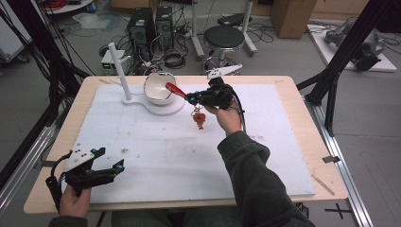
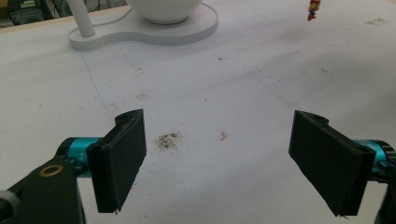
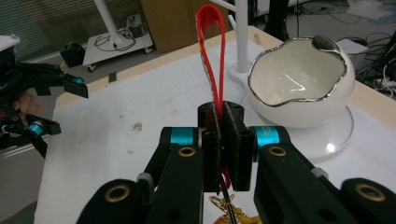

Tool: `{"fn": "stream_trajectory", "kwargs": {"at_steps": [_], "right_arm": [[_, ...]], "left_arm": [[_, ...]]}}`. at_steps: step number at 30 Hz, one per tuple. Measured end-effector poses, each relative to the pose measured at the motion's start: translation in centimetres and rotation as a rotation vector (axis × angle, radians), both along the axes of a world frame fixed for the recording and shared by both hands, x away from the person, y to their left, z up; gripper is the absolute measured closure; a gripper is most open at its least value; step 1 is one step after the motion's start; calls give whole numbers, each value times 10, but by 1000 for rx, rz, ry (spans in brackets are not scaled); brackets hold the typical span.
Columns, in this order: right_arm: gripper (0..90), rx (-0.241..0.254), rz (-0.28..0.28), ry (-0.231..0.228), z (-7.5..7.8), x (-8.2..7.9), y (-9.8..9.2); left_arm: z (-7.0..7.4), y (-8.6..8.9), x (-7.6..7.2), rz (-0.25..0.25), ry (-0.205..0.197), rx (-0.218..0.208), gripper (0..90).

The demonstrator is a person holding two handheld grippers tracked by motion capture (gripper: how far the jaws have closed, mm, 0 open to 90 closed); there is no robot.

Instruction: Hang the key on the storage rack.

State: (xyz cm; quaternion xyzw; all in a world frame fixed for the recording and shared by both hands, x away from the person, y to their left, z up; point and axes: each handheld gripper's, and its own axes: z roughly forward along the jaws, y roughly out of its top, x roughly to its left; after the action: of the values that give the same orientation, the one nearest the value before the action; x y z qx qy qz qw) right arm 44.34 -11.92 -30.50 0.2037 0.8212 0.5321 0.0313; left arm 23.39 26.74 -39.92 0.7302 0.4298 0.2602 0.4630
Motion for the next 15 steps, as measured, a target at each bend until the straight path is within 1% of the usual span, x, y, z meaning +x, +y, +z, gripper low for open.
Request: {"fn": "stream_trajectory", "kwargs": {"at_steps": [3, 5, 7, 10, 11, 13, 15], "right_arm": [[859, 5, 7, 5, 2, -1, 4], [859, 12, 14, -3, 3, -1, 7], [859, 5, 18, -6, 5, -1, 10], [859, 4, 20, -13, 7, 0, 15], [859, 3, 18, -18, 8, 1, 17], [859, 9, 15, -14, 10, 1, 20], [859, 11, 10, -25, 11, 3, 23]], "left_arm": [[0, 0, 0, 0, 0, 0, 195], [0, 0, 0, 3, 0, -2, 195], [0, -1, 1, 3, 1, -5, 195], [-1, -1, 2, 1, 4, -9, 195], [-1, -1, 2, 1, 4, -4, 195], [-1, -1, 3, -1, 5, -9, 195], [-1, -1, 3, -1, 5, -9, 195]]}}
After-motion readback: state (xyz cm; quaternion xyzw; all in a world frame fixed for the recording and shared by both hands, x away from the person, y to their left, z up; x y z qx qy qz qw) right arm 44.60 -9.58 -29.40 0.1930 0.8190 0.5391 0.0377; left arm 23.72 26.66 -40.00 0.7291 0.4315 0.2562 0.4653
